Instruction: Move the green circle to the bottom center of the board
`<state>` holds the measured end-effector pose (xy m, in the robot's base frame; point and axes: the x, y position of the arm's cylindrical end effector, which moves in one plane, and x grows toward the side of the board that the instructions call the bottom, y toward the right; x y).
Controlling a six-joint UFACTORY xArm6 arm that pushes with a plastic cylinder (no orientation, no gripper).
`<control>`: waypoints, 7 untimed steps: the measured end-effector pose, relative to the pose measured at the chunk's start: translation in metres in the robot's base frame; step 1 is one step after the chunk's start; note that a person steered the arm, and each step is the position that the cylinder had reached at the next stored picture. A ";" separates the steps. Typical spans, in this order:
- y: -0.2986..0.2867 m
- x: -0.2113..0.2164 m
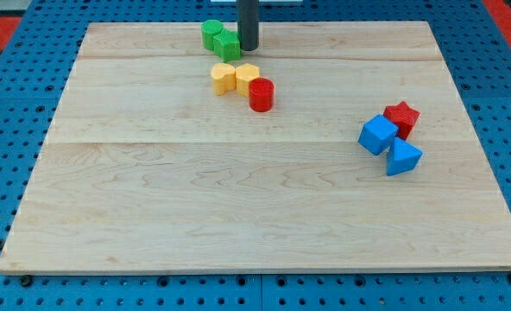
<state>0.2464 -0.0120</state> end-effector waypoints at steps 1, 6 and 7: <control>0.026 -0.015; -0.113 0.005; -0.123 0.034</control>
<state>0.2803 -0.1352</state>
